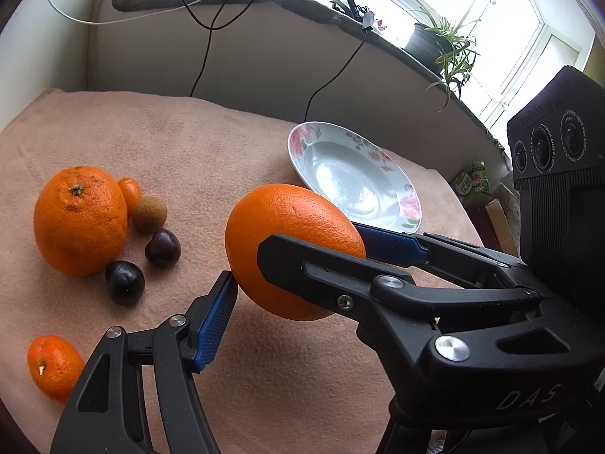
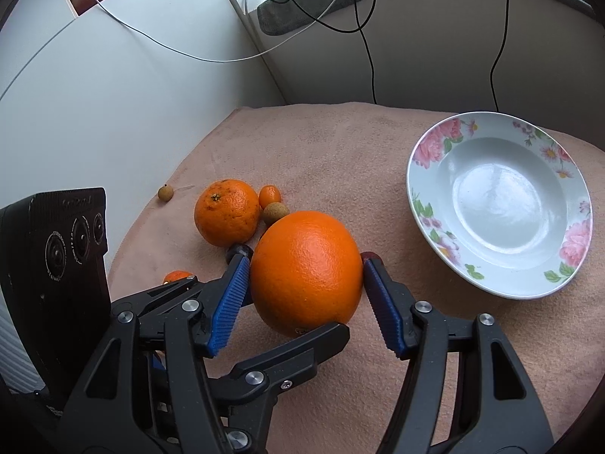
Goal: Organize fruits
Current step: 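Carry the large orange with the right tool onto the white plate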
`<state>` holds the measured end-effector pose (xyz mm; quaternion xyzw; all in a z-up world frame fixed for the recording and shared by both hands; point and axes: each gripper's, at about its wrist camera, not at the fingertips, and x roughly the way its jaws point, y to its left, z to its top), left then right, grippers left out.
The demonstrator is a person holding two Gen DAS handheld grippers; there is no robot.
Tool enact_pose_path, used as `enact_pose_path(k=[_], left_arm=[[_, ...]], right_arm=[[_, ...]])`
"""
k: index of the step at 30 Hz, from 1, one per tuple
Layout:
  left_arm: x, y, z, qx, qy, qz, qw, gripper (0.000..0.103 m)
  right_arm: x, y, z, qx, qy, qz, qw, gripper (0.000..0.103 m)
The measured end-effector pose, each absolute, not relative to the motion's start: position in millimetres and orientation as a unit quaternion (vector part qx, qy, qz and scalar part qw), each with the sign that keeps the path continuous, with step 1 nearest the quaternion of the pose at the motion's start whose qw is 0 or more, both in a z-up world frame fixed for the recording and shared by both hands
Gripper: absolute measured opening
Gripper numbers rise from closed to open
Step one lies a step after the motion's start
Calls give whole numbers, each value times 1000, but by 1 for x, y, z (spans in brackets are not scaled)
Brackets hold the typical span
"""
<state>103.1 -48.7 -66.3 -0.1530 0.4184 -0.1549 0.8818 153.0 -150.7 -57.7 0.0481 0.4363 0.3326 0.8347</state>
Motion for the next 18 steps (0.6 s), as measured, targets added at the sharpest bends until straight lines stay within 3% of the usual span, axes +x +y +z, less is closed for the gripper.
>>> enact_pose_path(k=[18], left_arm=[[124,-102,-52,-120,409,-188,885,66]], right_arm=[[168,-211,-47,85,417,291,857,66]])
